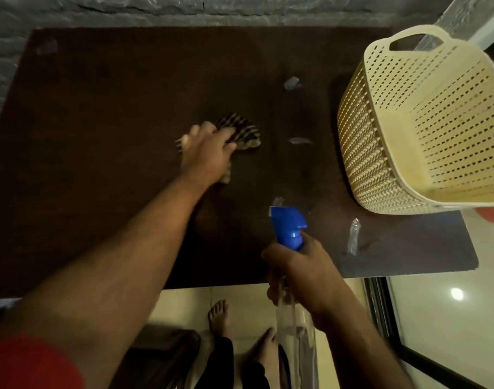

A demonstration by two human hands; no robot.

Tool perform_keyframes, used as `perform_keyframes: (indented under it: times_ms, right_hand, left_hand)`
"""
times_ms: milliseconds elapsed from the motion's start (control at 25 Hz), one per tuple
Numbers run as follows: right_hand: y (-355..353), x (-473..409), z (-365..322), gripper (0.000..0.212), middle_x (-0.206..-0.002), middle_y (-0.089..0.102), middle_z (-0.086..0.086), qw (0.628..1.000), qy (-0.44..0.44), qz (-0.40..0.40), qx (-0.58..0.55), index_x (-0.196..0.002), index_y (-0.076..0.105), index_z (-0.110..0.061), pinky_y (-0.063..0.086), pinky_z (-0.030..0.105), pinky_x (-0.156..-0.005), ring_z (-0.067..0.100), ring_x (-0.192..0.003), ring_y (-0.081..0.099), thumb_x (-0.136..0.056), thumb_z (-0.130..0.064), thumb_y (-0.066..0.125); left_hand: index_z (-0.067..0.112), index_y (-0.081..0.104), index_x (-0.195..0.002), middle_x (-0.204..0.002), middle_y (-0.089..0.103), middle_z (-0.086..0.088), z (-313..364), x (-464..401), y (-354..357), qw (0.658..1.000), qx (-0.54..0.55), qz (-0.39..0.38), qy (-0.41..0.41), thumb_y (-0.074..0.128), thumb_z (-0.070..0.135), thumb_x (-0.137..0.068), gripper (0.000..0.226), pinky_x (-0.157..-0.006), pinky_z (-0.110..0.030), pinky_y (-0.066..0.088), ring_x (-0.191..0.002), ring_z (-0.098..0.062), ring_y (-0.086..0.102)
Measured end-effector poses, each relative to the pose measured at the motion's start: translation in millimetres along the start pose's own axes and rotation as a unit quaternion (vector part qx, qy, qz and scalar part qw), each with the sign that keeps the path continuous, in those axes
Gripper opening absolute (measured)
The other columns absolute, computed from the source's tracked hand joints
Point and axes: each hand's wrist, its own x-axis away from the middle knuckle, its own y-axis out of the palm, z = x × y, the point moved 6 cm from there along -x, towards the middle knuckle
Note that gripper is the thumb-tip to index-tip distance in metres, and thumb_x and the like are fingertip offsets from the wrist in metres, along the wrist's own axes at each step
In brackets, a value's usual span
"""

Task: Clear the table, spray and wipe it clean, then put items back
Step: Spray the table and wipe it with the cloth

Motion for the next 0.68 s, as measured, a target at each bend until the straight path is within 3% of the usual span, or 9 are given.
perform_keyframes:
  times_ms: [80,160,240,440,680]
  right_hand:
    - [-2,7,-1,0.019,-0.065,0.056,0.009,1.000,-0.004,0.002,0.002,-0.100,0.051,-0.013,0.047,0.030,-0.048,0.020,-0.049,0.054,-0.085,-0.012,0.063]
    - [-5,16,-5,0.017,-0.065,0.056,0.010,1.000,-0.018,-0.001,0.015,-0.099,0.052,-0.011,0.046,0.030,-0.047,0.021,-0.048,0.054,-0.085,-0.010,0.062]
    - [-9,23,-6,0.016,-0.067,0.057,0.011,0.999,-0.027,-0.012,0.027,-0.099,0.054,-0.012,0.046,0.030,-0.048,0.020,-0.049,0.054,-0.085,-0.011,0.061]
    - [-25,34,10,0.018,-0.062,0.056,0.010,1.000,0.004,-0.010,0.028,-0.102,0.052,-0.012,0.047,0.030,-0.049,0.021,-0.049,0.054,-0.086,-0.012,0.061]
    - [-23,42,36,0.020,-0.069,0.057,0.012,0.998,0.042,-0.026,0.033,-0.102,0.051,-0.014,0.048,0.026,-0.048,0.018,-0.051,0.055,-0.087,-0.014,0.063]
  left_hand:
    - [0.032,0.050,-0.133,-0.125,0.048,-0.007,45,19,13,0.999,0.013,-0.014,0.026,0.047,0.038,-0.095,0.038,-0.096,-0.043,0.030,-0.115,-0.028,0.041]
    - [0.034,0.049,-0.133,-0.122,0.047,-0.004,76,85,28,0.987,-0.004,-0.043,0.153,0.040,0.039,-0.094,0.040,-0.091,-0.043,0.031,-0.110,-0.025,0.042]
    - [0.037,0.046,-0.135,-0.122,0.045,0.000,57,132,28,0.975,-0.036,-0.063,0.211,0.029,0.043,-0.092,0.046,-0.088,-0.042,0.034,-0.108,-0.023,0.043]
    - [0.032,0.049,-0.133,-0.119,0.049,-0.005,9,59,8,0.999,0.006,-0.018,0.046,0.043,0.041,-0.097,0.038,-0.093,-0.043,0.033,-0.111,-0.026,0.043]
    - [0.031,0.047,-0.135,-0.124,0.047,-0.006,21,37,15,1.000,-0.008,0.002,0.025,0.042,0.040,-0.098,0.039,-0.097,-0.043,0.032,-0.116,-0.026,0.040]
